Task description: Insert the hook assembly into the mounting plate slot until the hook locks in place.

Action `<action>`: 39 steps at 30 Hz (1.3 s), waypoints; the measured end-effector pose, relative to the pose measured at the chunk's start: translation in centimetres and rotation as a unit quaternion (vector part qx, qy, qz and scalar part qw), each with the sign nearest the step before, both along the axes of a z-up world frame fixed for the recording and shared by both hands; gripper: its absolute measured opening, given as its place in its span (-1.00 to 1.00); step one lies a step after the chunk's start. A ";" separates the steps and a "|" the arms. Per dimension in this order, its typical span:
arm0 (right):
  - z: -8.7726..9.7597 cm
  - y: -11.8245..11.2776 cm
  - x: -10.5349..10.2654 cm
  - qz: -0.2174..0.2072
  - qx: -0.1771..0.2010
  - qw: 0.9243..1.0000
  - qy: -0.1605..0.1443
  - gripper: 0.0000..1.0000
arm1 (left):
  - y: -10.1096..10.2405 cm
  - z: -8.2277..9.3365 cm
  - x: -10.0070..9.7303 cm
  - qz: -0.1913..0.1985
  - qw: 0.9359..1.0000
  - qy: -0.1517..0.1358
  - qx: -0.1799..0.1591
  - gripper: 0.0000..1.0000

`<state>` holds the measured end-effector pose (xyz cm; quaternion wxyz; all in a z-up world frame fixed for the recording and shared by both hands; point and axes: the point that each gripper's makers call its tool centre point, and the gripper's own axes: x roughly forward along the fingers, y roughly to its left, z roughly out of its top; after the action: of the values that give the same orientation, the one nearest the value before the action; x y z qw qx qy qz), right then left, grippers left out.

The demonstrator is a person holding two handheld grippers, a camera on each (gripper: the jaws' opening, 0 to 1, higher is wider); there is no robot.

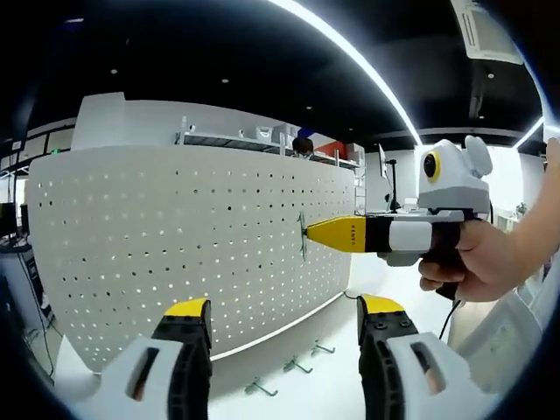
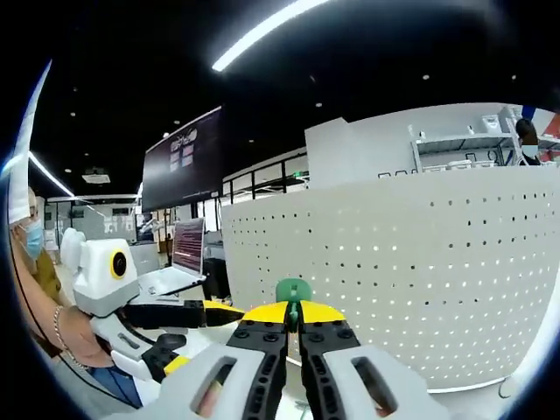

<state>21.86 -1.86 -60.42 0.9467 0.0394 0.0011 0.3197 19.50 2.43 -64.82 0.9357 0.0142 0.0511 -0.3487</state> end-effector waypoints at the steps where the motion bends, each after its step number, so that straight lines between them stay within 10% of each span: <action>1: 0.0 0.0 0.0 0.000 0.000 1.000 0.000 -0.99 | 0.0 0.0 0.0 0.000 1.000 0.000 0.000 0.38; 39: 3.9 -1.8 6.8 -0.061 0.011 0.998 -0.009 -0.99 | 2.0 -3.6 -1.6 0.011 0.999 0.038 0.006 0.36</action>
<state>28.62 -3.64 -56.56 0.9640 0.0470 -0.0130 0.2613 17.87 4.41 -68.45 0.9367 0.0062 0.0884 -0.3387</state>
